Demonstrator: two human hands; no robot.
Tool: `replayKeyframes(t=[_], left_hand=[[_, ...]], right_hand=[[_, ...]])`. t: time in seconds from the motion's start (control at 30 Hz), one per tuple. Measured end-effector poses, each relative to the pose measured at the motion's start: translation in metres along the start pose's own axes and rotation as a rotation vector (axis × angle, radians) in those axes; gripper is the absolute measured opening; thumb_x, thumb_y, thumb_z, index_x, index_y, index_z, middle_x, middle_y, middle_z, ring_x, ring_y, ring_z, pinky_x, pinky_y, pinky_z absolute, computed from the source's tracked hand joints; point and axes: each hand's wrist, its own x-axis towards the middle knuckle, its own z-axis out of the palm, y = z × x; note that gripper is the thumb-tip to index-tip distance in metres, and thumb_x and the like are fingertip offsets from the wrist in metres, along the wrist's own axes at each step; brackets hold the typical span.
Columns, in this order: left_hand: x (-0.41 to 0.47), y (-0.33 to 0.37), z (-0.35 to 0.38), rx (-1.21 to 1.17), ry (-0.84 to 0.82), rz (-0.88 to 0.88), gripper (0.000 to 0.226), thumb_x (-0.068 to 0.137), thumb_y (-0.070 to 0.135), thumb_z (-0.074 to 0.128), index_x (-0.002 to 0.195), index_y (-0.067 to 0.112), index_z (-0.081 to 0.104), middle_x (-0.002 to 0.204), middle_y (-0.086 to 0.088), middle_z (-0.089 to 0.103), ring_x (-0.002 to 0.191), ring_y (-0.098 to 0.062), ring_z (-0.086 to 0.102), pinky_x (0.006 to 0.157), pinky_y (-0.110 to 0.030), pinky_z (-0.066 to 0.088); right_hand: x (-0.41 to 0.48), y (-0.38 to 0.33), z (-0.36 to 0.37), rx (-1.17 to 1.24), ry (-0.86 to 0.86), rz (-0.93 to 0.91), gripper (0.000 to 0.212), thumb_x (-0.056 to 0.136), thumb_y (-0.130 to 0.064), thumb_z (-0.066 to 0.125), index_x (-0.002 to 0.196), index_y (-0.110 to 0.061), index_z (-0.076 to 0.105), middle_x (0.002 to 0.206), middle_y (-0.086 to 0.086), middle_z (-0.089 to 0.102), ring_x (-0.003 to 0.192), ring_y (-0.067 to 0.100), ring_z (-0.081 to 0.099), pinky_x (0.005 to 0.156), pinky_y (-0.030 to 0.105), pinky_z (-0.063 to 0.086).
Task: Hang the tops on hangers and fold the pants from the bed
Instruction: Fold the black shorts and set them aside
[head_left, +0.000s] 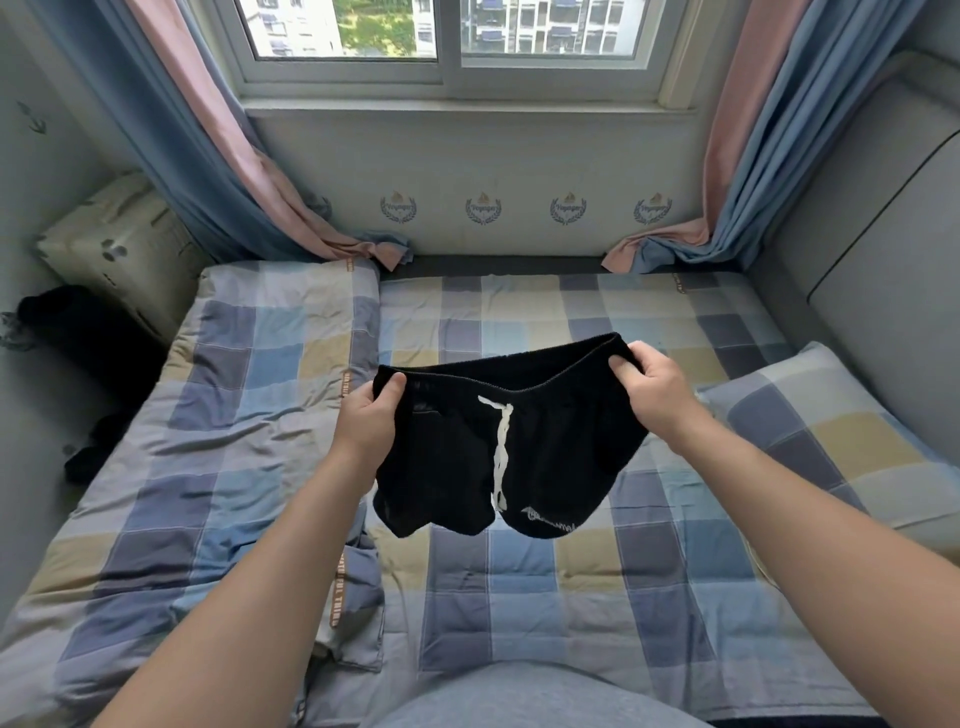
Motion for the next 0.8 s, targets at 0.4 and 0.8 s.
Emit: replayKeyframes(t=[0.4,0.8], left_hand=[[-0.02,0.024,0.026,-0.352,-0.223,-0.236,0.031,0.108,0.027,0.043,0.12,0.006,0.062,0.108,-0.013,0.076,0.099,-0.028,0.074,0.073,-0.04,0.062],[-0.056,0.052,0.044,0.023,-0.573,0.177,0.059,0.074,0.007,0.07,0.13,0.013,0.053,0.12,-0.015,0.067,0.109,-0.028,0.068,0.091,-0.042,0.058]], right_hand=[[-0.026,-0.042,0.013,0.264,-0.213,0.001,0.005,0.097,-0.017,0.063,0.094,-0.013,0.062,0.086,0.007,0.072,0.077,0.019,0.072,0.061,0.036,0.059],[-0.043,-0.078,0.021,0.076,-0.417,-0.254,0.037,0.097,0.003,0.049,0.094,-0.021,0.076,0.09,-0.007,0.071,0.089,0.007,0.065,0.08,0.018,0.052]])
